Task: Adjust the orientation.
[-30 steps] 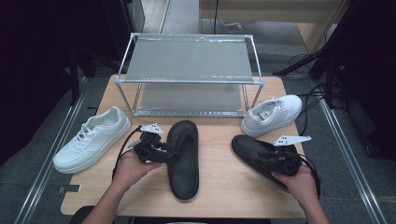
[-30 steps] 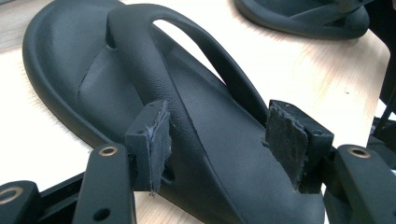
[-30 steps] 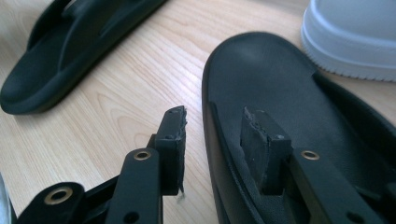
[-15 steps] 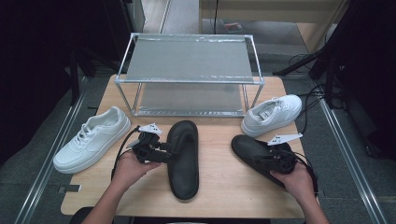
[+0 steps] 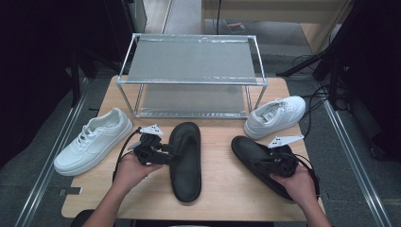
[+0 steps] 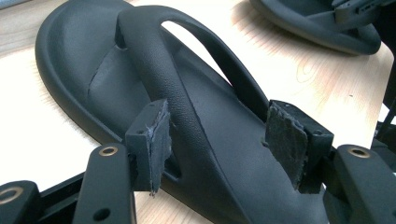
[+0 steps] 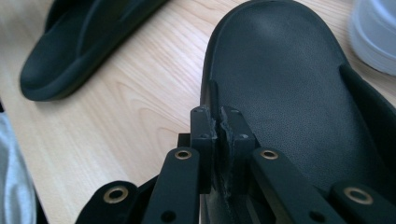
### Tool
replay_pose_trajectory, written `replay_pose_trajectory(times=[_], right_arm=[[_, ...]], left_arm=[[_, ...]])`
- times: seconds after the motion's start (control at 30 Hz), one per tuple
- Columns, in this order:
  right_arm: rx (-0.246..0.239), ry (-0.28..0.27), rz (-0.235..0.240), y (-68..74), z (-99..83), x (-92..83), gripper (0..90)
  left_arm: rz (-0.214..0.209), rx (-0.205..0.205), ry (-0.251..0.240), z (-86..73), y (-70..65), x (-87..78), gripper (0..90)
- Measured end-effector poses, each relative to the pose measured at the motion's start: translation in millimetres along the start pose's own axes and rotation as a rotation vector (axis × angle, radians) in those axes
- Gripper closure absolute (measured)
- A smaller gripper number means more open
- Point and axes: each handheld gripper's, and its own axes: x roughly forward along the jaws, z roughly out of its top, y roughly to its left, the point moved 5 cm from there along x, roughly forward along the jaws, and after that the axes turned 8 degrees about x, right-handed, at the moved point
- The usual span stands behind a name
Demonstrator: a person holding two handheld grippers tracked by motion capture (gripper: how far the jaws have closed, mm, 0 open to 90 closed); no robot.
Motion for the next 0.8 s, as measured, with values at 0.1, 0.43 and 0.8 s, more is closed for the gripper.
replay_pose_trajectory(times=[0.1, 0.43, 0.8], right_arm=[[-0.023, 0.004, 0.02, 9.2, 3.0, 3.3, 85.8], [-0.097, 0.042, 0.094, 38.9, 11.8, 25.0, 85.6], [-0.148, 0.107, 0.121, 64.1, 19.2, 54.8, 85.7]], left_arm=[[0.002, 0.0, -0.002, 0.3, -0.3, 0.1, 40.8], [0.0, 0.002, -0.011, 0.7, -2.6, 0.4, 41.1], [-0.001, 0.02, -0.019, 0.1, -6.3, -0.8, 43.3]])
